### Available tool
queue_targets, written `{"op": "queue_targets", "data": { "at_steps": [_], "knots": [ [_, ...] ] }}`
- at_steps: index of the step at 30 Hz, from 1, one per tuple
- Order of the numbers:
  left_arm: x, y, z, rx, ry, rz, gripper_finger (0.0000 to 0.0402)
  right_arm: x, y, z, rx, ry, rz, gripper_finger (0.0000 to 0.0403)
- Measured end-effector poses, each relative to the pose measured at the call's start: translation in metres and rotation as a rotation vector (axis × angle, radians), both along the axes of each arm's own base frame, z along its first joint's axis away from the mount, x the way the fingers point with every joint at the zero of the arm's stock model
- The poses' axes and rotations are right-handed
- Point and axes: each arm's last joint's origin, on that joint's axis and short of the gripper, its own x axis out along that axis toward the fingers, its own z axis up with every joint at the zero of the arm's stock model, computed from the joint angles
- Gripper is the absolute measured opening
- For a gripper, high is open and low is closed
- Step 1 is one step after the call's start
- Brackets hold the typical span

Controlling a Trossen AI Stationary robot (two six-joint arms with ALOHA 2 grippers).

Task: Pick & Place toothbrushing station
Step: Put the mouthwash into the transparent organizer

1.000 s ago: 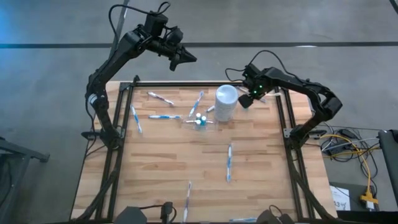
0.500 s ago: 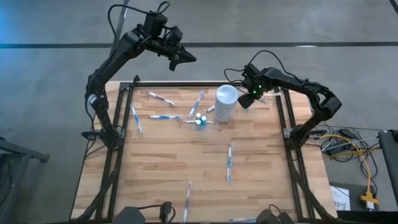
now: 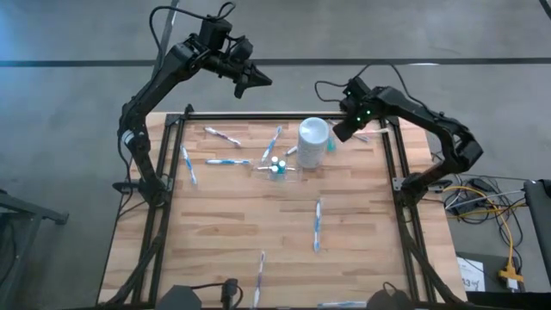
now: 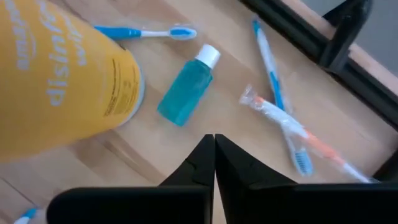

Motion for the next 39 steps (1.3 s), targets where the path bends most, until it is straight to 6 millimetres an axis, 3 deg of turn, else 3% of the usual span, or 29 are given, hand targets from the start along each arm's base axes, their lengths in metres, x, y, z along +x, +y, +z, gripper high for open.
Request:
{"op": "queue_targets", "data": {
  "at_steps": [6,11,14,21,29,34,39],
  "knots": [
    [0.000,0.000,0.000,-0.010,0.002,0.003,0.0010,0.003,-0.001,0.002,0.052,-0.082,0.024,0.0008],
    [0.000,0.000,-0.001,-0.048,0.009,0.015,0.0010,0.008,-0.011,-0.021,0.081,-0.080,-0.024,0.0022],
    [0.000,-0.001,-0.001,-0.068,0.012,0.021,0.0010,0.012,-0.020,-0.041,0.119,-0.086,-0.066,0.0058],
    [-0.001,-0.001,-0.003,-0.112,0.034,0.031,0.0010,0.023,-0.030,-0.079,0.212,-0.028,-0.097,0.0187],
    [-0.002,-0.002,-0.005,-0.126,0.051,0.030,0.0010,0.033,-0.039,-0.092,0.205,-0.080,-0.157,0.0296],
    [-0.002,-0.002,-0.005,-0.107,0.049,0.022,0.0010,0.039,-0.040,-0.104,0.219,-0.066,-0.162,0.0315],
    [-0.002,-0.002,-0.005,-0.095,0.048,0.017,0.0010,0.049,-0.035,-0.124,0.212,0.024,-0.135,0.0301]
  ]
}}
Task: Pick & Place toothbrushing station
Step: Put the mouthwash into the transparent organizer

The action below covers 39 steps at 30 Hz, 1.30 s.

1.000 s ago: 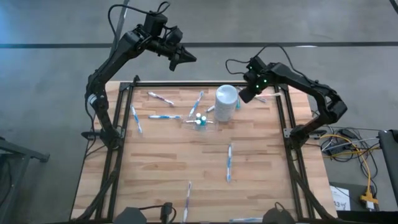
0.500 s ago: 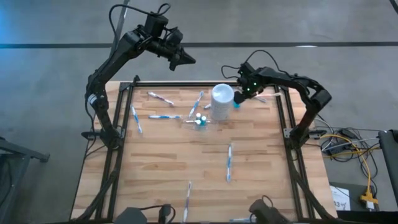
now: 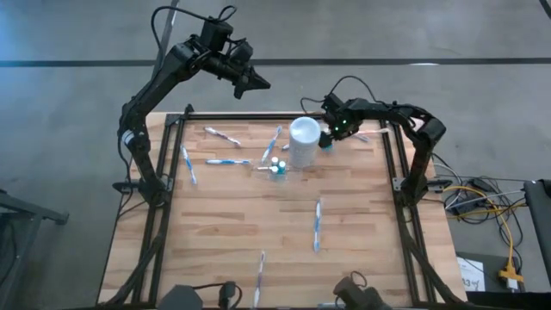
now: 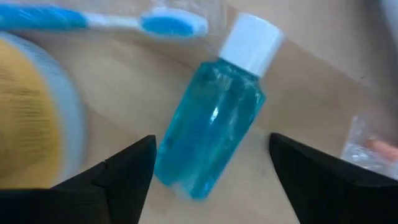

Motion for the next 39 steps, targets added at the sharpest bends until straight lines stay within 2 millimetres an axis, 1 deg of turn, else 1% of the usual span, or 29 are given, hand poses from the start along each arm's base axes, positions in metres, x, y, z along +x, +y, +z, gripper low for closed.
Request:
{"op": "queue_targets", "data": {
  "at_steps": [3,6,14,17,18,21,25,27,30,33,39],
  "knots": [
    [-0.001,0.001,0.000,0.000,0.001,0.004,0.0010,0.005,0.005,-0.005,-0.026,0.046,0.034,0.0283],
    [-0.001,0.002,0.000,0.002,0.000,0.006,0.0010,0.009,0.009,-0.007,-0.059,0.084,0.069,0.0251],
    [-0.002,0.001,0.000,0.012,0.000,0.002,0.0010,0.009,0.010,-0.007,-0.090,0.102,0.142,0.0123],
    [-0.002,0.001,0.000,0.019,0.000,-0.001,0.0010,0.009,0.009,-0.007,-0.095,0.092,0.165,0.0087],
    [-0.002,0.001,0.000,0.019,0.000,-0.001,0.0010,0.009,0.009,-0.007,-0.095,0.089,0.168,0.0080],
    [-0.002,0.001,0.000,0.019,0.000,-0.001,0.0010,0.008,0.009,-0.006,-0.090,0.089,0.168,0.0078],
    [-0.001,0.001,0.000,0.018,0.000,-0.002,0.0010,0.003,0.011,0.002,-0.102,0.098,0.166,0.0073],
    [-0.001,0.001,0.000,0.018,0.000,-0.004,0.0010,0.000,0.012,0.011,-0.126,0.100,0.158,0.0068],
    [-0.001,0.001,0.000,0.017,0.000,-0.004,0.0010,-0.005,0.013,0.038,-0.205,0.066,0.125,0.0063],
    [-0.001,0.001,0.000,0.021,-0.001,-0.006,0.0010,-0.012,0.018,0.059,-0.255,0.034,0.083,0.0062],
    [-0.001,0.001,0.000,0.052,-0.007,-0.018,0.0010,-0.036,0.040,0.125,-0.426,-0.095,-0.014,0.0062]
  ]
}}
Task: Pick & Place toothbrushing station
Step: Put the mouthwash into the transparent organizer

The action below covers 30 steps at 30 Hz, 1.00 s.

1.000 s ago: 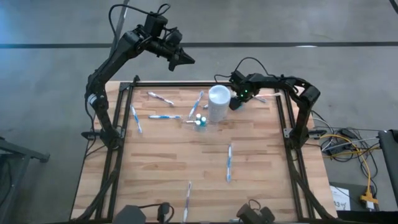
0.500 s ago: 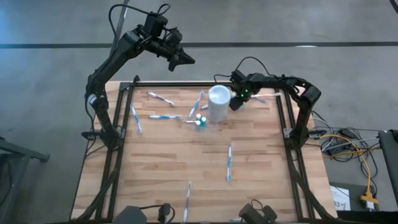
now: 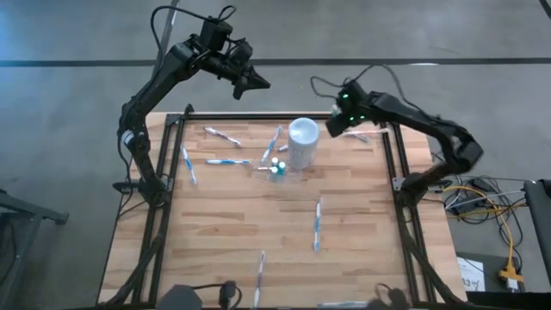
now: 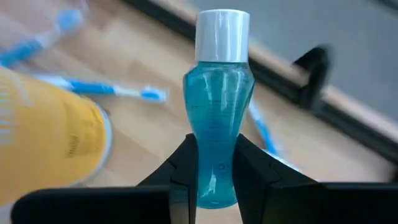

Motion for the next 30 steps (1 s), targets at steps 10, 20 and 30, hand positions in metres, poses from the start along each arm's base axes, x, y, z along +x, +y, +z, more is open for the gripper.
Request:
{"op": "queue_targets", "data": {
  "at_steps": [10,20,30],
  "knots": [
    [0.001,-0.004,0.003,0.017,-0.012,-0.011,0.0010,-0.059,0.061,0.101,-0.365,-0.341,0.149,0.0062],
    [0.010,-0.031,0.023,0.126,-0.104,-0.037,0.0009,-0.074,0.092,0.130,-0.432,-0.695,0.504,0.0062],
    [0.018,-0.034,0.012,0.195,-0.162,-0.051,0.0009,-0.056,0.095,0.106,-0.430,-0.871,0.645,0.0062]
  ]
}}
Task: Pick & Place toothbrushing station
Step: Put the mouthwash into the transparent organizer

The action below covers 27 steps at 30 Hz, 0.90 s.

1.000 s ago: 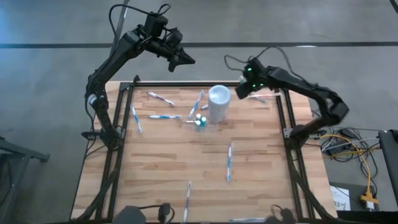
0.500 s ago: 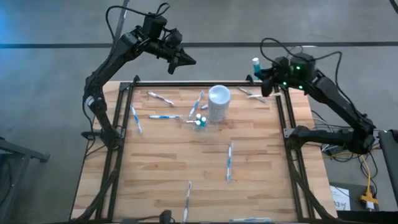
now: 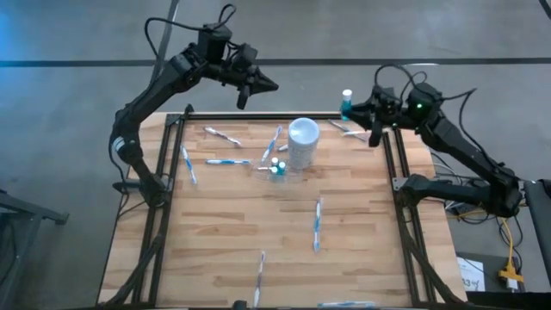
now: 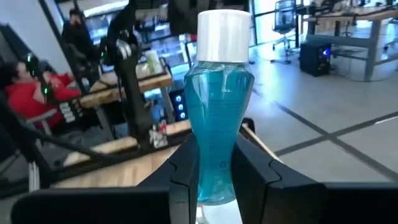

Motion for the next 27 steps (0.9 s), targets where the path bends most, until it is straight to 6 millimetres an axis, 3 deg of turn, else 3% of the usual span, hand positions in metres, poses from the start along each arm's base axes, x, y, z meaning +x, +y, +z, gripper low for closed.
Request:
{"op": "queue_targets", "data": {
  "at_steps": [6,9,12,15,19,23,27],
  "knots": [
    [0.021,0.015,-0.046,0.004,-0.033,-0.009,0.0009,0.016,-0.006,-0.033,-0.066,-0.031,0.037,0.0062],
    [0.024,0.017,-0.059,0.070,-0.088,-0.056,0.0009,0.020,-0.004,-0.042,-0.112,-0.034,0.068,0.0063],
    [0.022,0.011,-0.067,0.162,-0.128,-0.082,0.0009,0.026,0.005,-0.048,-0.146,-0.029,0.127,0.0063],
    [0.015,-0.008,-0.075,0.183,-0.191,-0.169,0.0009,0.036,0.023,-0.055,-0.196,-0.056,0.238,0.0063],
    [-0.020,-0.057,-0.081,0.156,-0.251,-0.244,0.0009,0.052,0.057,-0.062,-0.213,-0.145,0.378,0.0063],
    [-0.077,-0.099,-0.080,0.144,-0.338,-0.105,0.0009,0.065,0.094,-0.059,-0.196,-0.271,0.393,0.0063],
    [-0.132,-0.129,-0.085,-0.047,-0.435,0.036,0.0009,0.076,0.128,-0.054,-0.139,-0.310,0.387,0.0063]
  ]
}}
